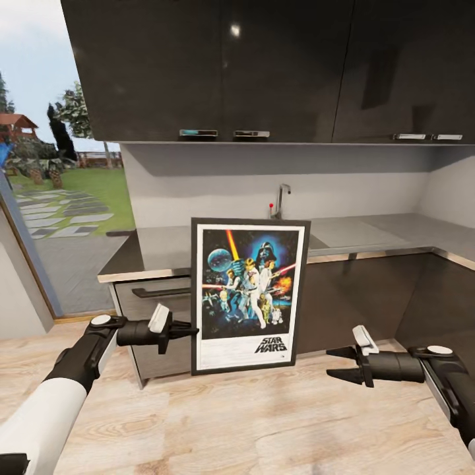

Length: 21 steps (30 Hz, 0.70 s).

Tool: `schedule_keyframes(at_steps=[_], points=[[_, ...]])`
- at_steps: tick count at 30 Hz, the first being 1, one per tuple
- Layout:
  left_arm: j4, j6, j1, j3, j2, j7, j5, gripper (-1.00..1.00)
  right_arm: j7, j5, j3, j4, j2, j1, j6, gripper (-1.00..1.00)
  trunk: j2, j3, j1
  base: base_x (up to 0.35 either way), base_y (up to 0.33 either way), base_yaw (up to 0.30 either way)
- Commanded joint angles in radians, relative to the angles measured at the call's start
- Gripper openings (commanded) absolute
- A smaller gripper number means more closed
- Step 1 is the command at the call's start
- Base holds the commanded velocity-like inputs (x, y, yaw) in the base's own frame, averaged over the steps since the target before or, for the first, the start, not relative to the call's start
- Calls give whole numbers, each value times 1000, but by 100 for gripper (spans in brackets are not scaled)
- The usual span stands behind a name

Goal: Pick up the poster from the kitchen countertop and hang it on one of the wall nails in the kitchen.

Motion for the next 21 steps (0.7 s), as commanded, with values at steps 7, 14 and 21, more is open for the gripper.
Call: schedule_keyframes(at_steps=[7,14,21], points=[[0,6,-1,-1,0,-2,-1,-100,6,-2,52,0,1,-1,9,100,-1,-1,0,0,0,0],[1,5,-1,-1,-1,-19,-1,-100,6,-2,57,0,2,-1,-5,100,-1,-1,0,0,0,0],[5,5,-1,-1,-2,-19,-1,-100,6,-2,58,1,3,-1,-23,100,-1,-1,0,0,0,0]])
